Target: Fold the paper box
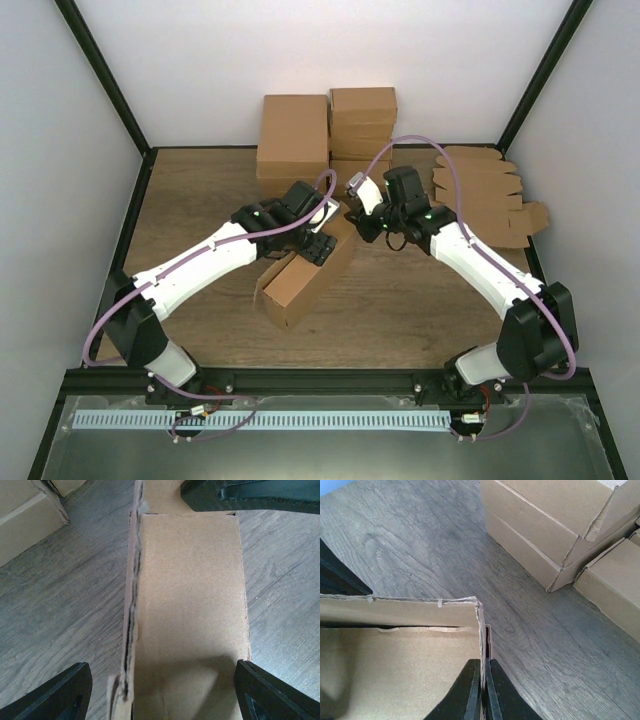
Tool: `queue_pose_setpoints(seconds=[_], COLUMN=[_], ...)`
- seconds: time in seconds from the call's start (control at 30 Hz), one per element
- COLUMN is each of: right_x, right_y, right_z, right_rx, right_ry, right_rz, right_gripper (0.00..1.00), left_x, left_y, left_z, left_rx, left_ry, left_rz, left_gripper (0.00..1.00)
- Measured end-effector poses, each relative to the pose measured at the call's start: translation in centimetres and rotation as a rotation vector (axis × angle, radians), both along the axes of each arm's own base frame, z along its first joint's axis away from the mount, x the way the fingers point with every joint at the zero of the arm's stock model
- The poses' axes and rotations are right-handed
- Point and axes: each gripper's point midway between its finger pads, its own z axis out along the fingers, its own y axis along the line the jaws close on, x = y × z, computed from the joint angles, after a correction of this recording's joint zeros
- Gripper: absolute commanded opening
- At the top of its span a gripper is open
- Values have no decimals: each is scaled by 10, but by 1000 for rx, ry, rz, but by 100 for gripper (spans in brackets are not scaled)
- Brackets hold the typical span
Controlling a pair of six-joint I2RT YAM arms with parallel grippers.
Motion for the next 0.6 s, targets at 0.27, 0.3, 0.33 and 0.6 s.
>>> queue_pose_setpoints(seconds=[0.27,0.3,0.33,0.6], right_x=[1,1,1,1], right_y=[-4,-5,-5,-6], right_z=[-1,0,0,0], right_rx=[-13,-15,-17,-30], right_ry=[-11,-13,-16,-27], right_rz=[-23,-26,-28,-28], right_gripper=[5,5,5,5], left_x=[0,0,0,0], left_y=[-1,-1,-1,-2], left_z=[0,0,0,1], left_rx=[0,-1,-1,0], left_ry=[-4,-5,-5,-7], left_rz=[-10,-10,-11,-19], left_gripper=[80,79,79,79])
